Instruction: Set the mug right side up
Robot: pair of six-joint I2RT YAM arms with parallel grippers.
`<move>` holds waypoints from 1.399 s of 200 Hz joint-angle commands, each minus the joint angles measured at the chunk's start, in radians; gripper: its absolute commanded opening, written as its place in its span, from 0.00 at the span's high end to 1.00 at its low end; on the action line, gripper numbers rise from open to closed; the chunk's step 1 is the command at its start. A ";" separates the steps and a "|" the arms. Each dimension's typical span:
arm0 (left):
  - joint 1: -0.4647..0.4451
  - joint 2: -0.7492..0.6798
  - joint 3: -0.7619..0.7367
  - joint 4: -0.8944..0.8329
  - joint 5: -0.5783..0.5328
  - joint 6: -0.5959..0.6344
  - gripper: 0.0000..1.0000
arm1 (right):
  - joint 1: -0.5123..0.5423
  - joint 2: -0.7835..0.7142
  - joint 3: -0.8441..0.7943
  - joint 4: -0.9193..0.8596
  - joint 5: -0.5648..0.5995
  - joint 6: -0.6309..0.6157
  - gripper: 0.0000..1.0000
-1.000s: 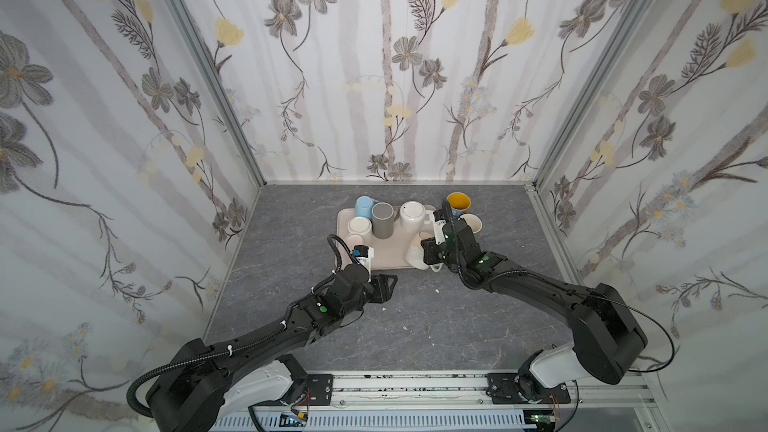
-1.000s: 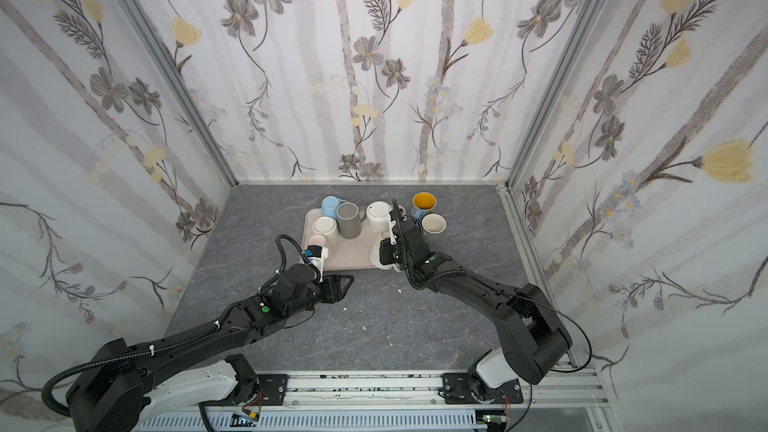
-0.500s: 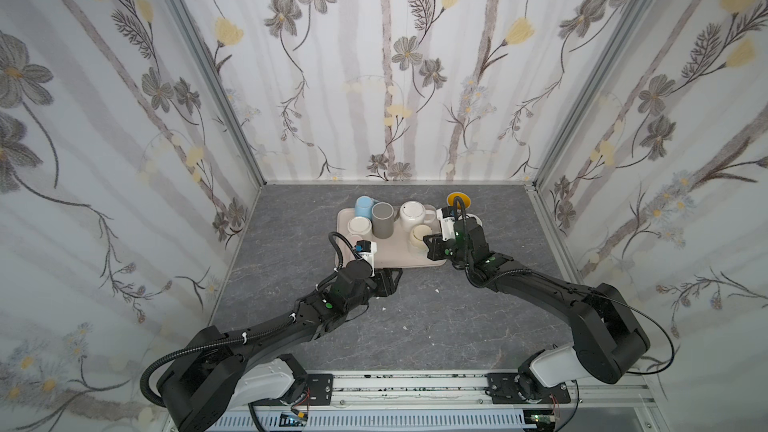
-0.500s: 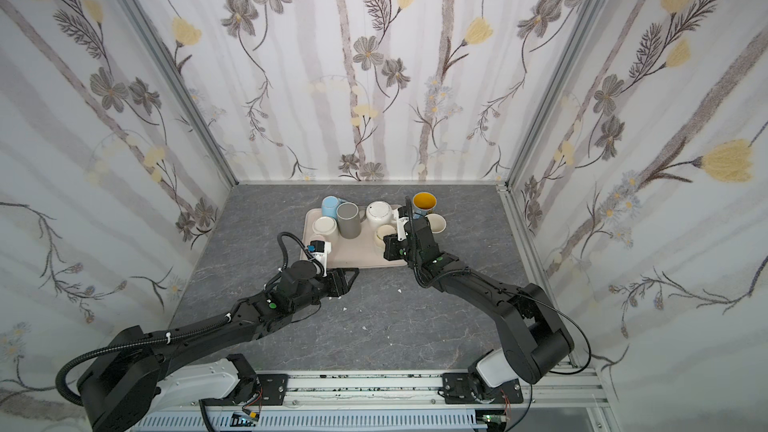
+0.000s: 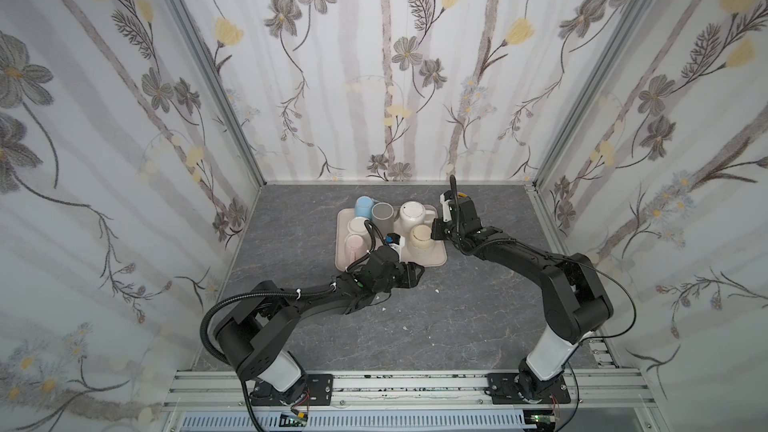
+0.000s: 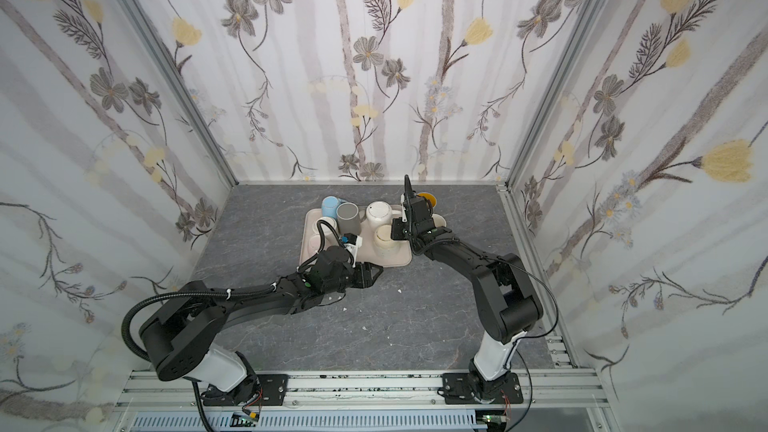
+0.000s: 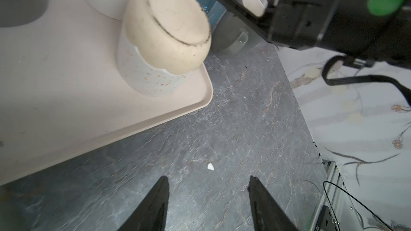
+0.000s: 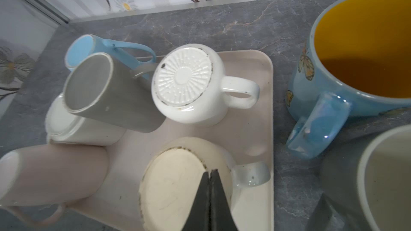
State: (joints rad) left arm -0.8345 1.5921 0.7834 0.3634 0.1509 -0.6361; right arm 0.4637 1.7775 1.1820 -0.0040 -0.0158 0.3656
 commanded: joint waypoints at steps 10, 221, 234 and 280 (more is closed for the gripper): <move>-0.020 0.101 0.093 0.035 0.057 0.012 0.44 | -0.013 0.079 0.064 -0.073 0.036 -0.034 0.98; 0.093 0.040 0.032 -0.025 -0.077 -0.020 0.45 | 0.093 -0.012 -0.021 -0.139 -0.232 -0.120 0.99; 0.098 0.021 0.016 -0.022 -0.081 -0.022 0.45 | 0.094 -0.020 -0.014 -0.154 -0.186 -0.140 0.95; 0.100 -0.052 -0.054 -0.001 -0.103 -0.042 0.45 | 0.160 0.039 0.071 -0.271 -0.024 -0.272 0.66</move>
State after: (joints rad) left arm -0.7364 1.5726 0.7578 0.3389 0.0803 -0.6563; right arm 0.5896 1.7832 1.2163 -0.1997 -0.1444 0.1955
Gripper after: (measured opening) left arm 0.552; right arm 0.294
